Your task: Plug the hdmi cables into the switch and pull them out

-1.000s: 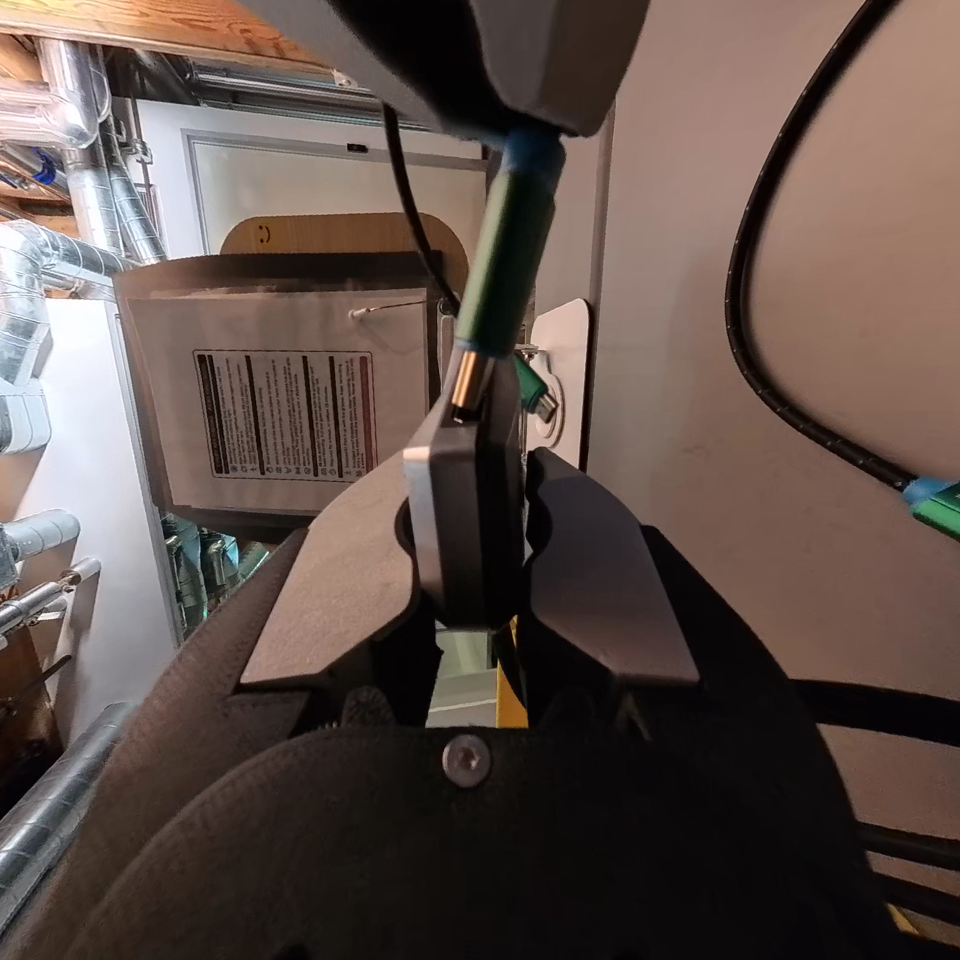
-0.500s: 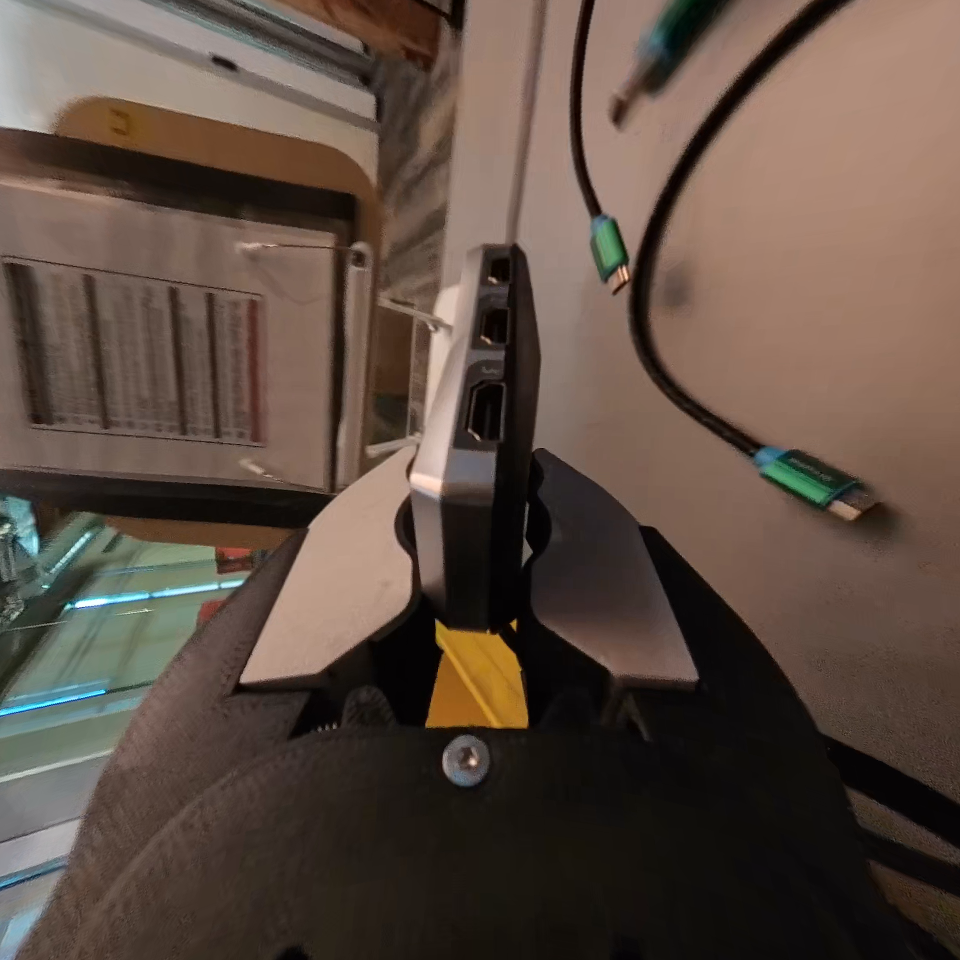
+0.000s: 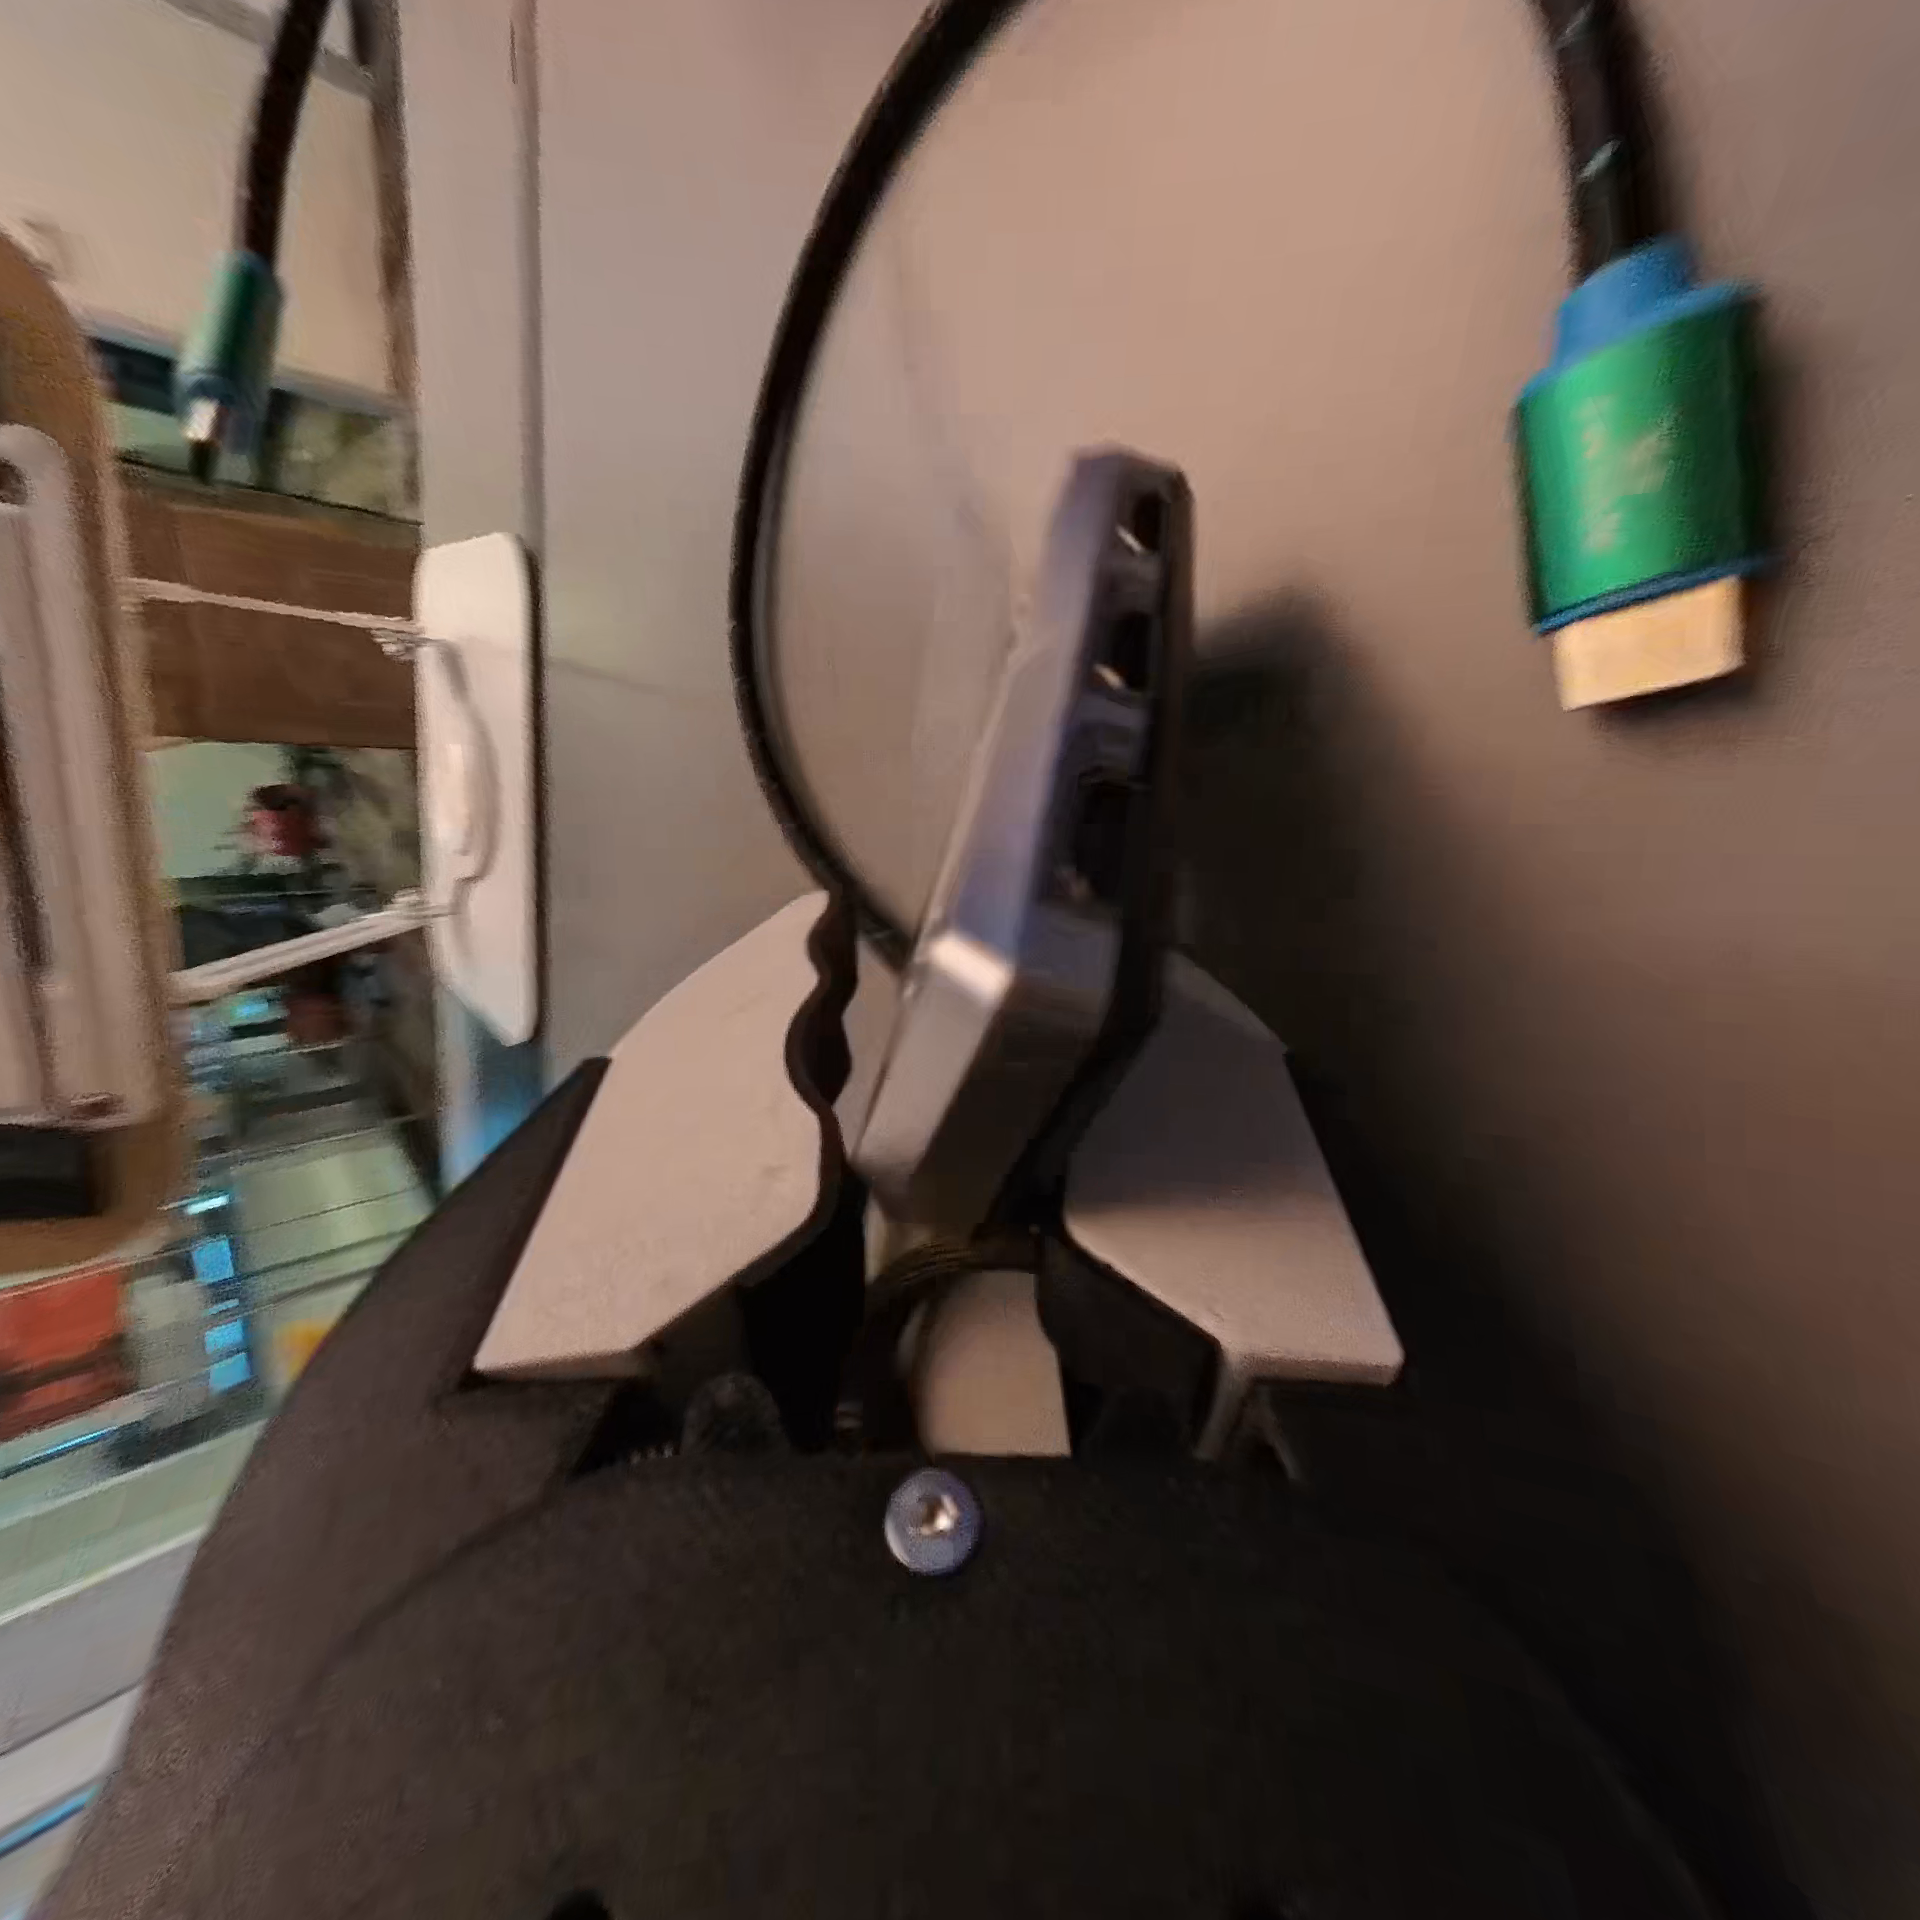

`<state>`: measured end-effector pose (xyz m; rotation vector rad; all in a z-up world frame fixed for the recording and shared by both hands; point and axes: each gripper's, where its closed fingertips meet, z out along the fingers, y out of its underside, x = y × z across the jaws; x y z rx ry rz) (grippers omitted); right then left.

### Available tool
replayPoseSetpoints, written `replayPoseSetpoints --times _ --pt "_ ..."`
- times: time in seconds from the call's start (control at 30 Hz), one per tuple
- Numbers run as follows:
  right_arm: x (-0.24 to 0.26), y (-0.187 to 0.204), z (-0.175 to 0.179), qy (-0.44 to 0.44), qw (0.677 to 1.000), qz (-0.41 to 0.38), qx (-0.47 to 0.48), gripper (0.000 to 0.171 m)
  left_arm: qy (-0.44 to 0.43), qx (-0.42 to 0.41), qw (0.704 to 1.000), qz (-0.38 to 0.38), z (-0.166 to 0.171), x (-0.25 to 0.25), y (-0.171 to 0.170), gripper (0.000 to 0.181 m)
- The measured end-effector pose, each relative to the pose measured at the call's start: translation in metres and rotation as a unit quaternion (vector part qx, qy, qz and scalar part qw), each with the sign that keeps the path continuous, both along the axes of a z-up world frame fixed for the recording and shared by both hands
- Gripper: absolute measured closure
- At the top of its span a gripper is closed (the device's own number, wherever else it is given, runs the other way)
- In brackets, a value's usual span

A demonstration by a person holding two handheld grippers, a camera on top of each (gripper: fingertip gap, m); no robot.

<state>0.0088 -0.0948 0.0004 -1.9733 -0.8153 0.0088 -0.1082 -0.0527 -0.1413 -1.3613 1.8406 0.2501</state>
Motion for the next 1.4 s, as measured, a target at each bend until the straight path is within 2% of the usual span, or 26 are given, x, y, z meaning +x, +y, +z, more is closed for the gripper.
replayPoseSetpoints --times 0.13,0.23,0.37,0.43,0.53,0.67,0.73,0.93,1.03,1.17,1.27,1.33,1.4 --pt "-0.001 0.006 0.006 -0.016 0.999 0.003 0.048 0.164 -0.068 -0.096 0.993 0.007 0.010 0.004 -0.017 0.121" --pt "-0.015 0.010 0.019 -0.044 0.991 0.020 0.127 0.164 -0.152 -0.189 0.970 0.024 0.044 0.006 -0.024 0.108" --pt "-0.031 0.016 0.024 -0.134 0.969 0.003 0.207 0.164 -0.298 -0.344 0.890 0.027 0.124 0.013 -0.034 0.104" --pt "-0.040 0.017 0.026 -0.159 0.957 0.000 0.240 0.164 -0.324 -0.412 0.851 0.020 0.150 0.014 -0.042 0.101" --pt "-0.048 0.017 0.033 -0.200 0.936 -0.017 0.290 0.164 -0.379 -0.455 0.805 0.036 0.172 0.023 -0.035 0.103" --pt "-0.052 0.019 0.034 -0.269 0.903 -0.037 0.333 0.164 -0.421 -0.539 0.727 0.050 0.185 0.038 -0.033 0.121" --pt "-0.052 0.021 0.034 -0.293 0.891 -0.042 0.345 0.164 -0.425 -0.571 0.701 0.049 0.186 0.043 -0.031 0.136" --pt "-0.051 0.029 0.025 -0.345 0.870 -0.039 0.351 0.164 -0.401 -0.587 0.702 0.053 0.169 0.051 -0.026 0.164" --pt "-0.051 0.032 0.020 -0.363 0.857 -0.034 0.363 0.164 -0.401 -0.591 0.698 0.047 0.164 0.052 -0.023 0.167" --pt "-0.062 0.025 0.027 -0.294 0.864 -0.002 0.409 0.163 -0.414 -0.611 0.675 0.007 0.172 0.045 -0.022 0.169" --pt "-0.089 0.002 0.024 -0.165 0.899 0.078 0.399 0.170 -0.436 -0.616 0.656 -0.012 0.188 0.030 -0.016 0.170" --pt "-0.113 -0.007 0.008 -0.019 0.936 0.154 0.314 0.165 -0.447 -0.613 0.651 -0.024 0.201 0.019 -0.015 0.170" --pt "-0.126 -0.002 -0.005 0.122 0.951 0.178 0.219 0.161 -0.458 -0.619 0.637 -0.037 0.213 0.012 -0.018 0.170"
